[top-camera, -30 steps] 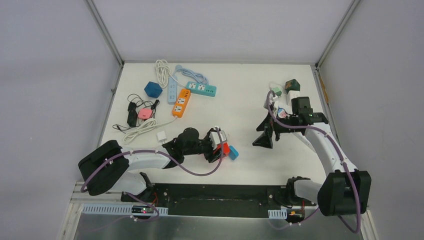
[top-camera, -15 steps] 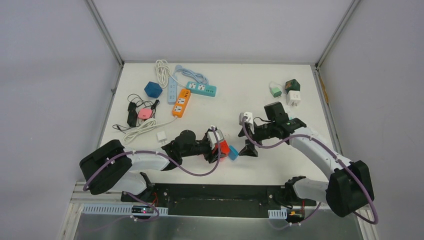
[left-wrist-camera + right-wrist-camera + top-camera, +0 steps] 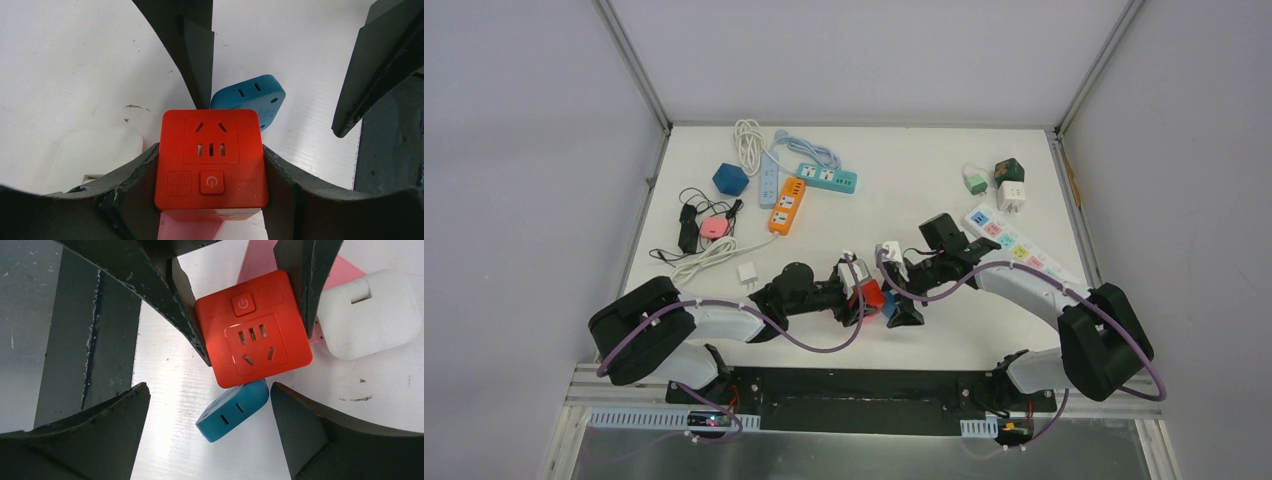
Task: Pull the plug off the socket
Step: Remove the plug from the socket.
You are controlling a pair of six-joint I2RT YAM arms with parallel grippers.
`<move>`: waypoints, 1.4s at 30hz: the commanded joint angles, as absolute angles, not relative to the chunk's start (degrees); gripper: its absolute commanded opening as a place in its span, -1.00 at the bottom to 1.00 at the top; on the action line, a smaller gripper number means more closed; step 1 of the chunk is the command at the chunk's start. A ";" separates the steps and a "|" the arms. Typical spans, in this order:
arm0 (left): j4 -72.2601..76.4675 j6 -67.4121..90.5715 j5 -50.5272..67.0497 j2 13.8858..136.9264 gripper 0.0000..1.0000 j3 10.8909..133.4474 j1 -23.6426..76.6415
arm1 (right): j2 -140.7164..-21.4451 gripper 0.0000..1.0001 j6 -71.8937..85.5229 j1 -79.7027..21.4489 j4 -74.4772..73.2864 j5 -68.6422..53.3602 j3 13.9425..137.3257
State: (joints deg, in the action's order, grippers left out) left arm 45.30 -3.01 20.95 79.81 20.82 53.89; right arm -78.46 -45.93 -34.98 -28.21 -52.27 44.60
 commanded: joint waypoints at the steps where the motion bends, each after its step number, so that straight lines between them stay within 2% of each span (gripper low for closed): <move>1: 47.91 -2.40 19.74 77.88 -1.00 18.78 53.49 | -78.98 0.88 -46.09 -35.32 -26.49 -52.99 45.96; 2: 47.92 -2.50 19.57 77.69 -1.00 18.54 53.50 | -79.20 0.77 -41.17 -35.33 -26.77 -51.11 46.08; 3: 47.90 -2.69 19.53 77.47 -1.00 18.35 53.48 | -79.45 0.67 -38.15 -35.33 -27.21 -31.01 46.43; 5: 47.98 -2.76 19.43 77.20 -1.00 18.06 53.50 | -79.77 0.61 -37.89 -35.33 -27.72 -26.37 46.82; 11: 48.41 -2.62 19.82 77.41 -1.00 18.01 53.45 | -79.99 0.57 -37.22 -35.33 -28.30 -27.08 47.43; 18: 49.49 -1.94 20.83 78.15 -1.00 18.19 53.50 | -79.55 0.51 -34.21 -35.33 -27.89 -33.60 48.22; 23: 50.78 -2.18 22.56 78.61 -1.00 17.90 53.44 | -80.95 0.27 -34.99 -35.33 -28.33 -32.59 49.27; 32: 51.25 -5.77 25.47 77.71 -1.00 16.15 53.50 | -79.23 -0.38 -42.18 -35.69 -28.78 -36.84 47.64; 42: 51.58 -7.47 28.88 77.08 -1.00 15.90 53.51 | -79.11 -0.56 -43.96 -37.44 -27.58 -37.22 46.93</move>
